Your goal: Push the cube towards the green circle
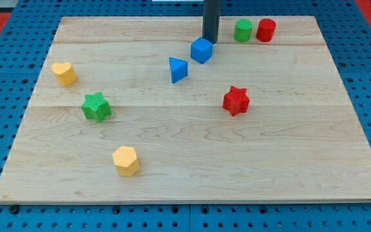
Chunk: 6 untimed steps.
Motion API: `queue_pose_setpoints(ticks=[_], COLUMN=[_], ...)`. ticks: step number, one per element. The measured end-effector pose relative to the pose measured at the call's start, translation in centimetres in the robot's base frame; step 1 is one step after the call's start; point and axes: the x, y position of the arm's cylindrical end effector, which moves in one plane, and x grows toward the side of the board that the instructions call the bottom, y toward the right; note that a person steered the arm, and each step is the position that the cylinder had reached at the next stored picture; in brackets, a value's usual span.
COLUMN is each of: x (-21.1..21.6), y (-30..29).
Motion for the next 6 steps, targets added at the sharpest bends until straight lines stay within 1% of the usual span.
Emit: queue_pose_setpoints(ticks=[1,2,3,4,5,6], x=[-1.7,1.4,10.7,7.8,3.5,4.1], y=[5.4,5.0,4.4,-3.9,-4.8,3.0])
